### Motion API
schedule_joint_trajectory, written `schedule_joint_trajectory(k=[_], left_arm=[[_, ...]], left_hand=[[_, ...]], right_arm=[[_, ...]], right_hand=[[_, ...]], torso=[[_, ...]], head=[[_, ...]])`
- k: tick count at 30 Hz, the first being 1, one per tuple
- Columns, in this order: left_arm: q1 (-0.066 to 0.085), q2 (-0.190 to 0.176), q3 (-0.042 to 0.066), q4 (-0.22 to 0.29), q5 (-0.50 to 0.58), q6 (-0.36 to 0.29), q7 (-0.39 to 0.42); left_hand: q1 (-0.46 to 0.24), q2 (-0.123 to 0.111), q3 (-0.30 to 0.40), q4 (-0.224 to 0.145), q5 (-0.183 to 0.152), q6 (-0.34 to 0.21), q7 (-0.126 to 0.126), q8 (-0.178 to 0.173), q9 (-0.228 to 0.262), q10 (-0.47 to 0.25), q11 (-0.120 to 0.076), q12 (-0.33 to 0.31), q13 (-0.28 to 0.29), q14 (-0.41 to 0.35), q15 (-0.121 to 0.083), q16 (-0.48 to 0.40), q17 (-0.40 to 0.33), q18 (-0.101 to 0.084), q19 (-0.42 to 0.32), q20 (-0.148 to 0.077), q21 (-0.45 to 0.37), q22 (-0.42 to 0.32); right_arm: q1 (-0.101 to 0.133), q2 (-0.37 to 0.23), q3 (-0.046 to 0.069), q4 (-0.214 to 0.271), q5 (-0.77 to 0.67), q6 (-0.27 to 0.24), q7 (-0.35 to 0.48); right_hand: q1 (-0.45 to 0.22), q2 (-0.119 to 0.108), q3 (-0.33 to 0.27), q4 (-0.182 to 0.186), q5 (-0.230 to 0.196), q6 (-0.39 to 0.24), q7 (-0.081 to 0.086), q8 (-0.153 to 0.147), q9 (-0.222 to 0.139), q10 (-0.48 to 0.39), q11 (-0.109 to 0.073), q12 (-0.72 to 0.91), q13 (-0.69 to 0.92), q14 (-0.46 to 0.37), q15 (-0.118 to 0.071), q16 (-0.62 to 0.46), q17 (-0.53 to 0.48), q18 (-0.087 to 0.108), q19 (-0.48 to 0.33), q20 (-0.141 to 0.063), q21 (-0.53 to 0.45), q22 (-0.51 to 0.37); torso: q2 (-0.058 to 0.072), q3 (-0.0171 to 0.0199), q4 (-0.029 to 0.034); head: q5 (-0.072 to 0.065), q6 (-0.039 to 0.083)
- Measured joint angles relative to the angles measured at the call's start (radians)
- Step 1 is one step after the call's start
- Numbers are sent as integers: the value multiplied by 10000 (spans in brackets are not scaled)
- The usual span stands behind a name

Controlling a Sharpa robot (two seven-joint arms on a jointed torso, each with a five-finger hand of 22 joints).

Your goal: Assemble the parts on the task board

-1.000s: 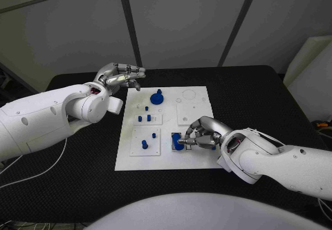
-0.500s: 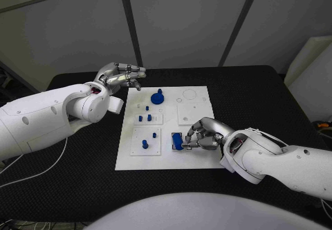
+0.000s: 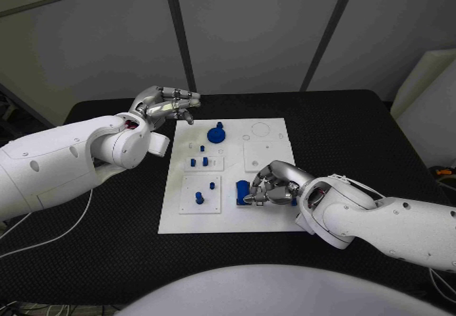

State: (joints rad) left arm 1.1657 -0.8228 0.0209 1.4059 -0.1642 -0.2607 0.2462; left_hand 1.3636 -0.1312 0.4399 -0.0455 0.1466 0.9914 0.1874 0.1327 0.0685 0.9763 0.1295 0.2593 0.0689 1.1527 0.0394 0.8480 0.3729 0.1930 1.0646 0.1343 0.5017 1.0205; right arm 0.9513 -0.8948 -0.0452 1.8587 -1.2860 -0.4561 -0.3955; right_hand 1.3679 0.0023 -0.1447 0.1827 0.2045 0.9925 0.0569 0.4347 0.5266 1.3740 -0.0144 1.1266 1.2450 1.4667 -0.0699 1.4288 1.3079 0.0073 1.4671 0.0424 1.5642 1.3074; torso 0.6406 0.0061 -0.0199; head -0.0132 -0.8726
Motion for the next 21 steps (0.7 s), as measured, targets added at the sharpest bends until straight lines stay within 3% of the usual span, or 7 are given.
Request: schedule_joint_trajectory(k=[6, 16, 21], left_arm=[[0, 0, 0, -2, 0, 0, 0], [0, -1, 0, -7, 0, 0, -1], [0, -16, 0, -6, 0, 0, -2]], left_hand=[[0, 0, 0, 0, 0, 0, 0, 0, 0, 0, 0, 0, 0, 0, 0, 0, 1, 0, 0, 0, 0, 0], [0, 0, 0, 0, 0, 0, 0, 0, 0, 0, 0, 0, 0, 0, 0, 0, 2, 1, 0, 0, 0, -4], [0, 0, -28, -29, 0, 0, 0, 0, 0, 0, 0, 39, 0, 0, 0, 0, -8, 0, 0, 0, -39, -8]], right_arm=[[-1, 14, -1, -38, -15, 129, -13], [5, -11, 8, -66, -64, 426, -68], [5, -129, 8, 40, -119, 470, -70]], right_hand=[[122, 2, 19, -78, -6, 0, 0, 0, 10, 35, -36, -1, 10, 0, 0, 0, -1, 1, 0, 0, 0, 0], [230, -87, -104, -229, -545, 0, 0, -52, 21, 33, -34, -1, -11, 0, 1, 0, -1, 0, 0, 1, 0, 0], [-102, -418, -343, -46, -1334, 33, 33, -52, 61, 34, -35, -39, -49, 0, 1, 0, -2, 2, 0, 1, 0, 0]], torso=[[-8, 0, -10], [-12, 6, -15], [-12, 7, -19]], head=[[-16, 0], [-30, 0], [-7, 0]])
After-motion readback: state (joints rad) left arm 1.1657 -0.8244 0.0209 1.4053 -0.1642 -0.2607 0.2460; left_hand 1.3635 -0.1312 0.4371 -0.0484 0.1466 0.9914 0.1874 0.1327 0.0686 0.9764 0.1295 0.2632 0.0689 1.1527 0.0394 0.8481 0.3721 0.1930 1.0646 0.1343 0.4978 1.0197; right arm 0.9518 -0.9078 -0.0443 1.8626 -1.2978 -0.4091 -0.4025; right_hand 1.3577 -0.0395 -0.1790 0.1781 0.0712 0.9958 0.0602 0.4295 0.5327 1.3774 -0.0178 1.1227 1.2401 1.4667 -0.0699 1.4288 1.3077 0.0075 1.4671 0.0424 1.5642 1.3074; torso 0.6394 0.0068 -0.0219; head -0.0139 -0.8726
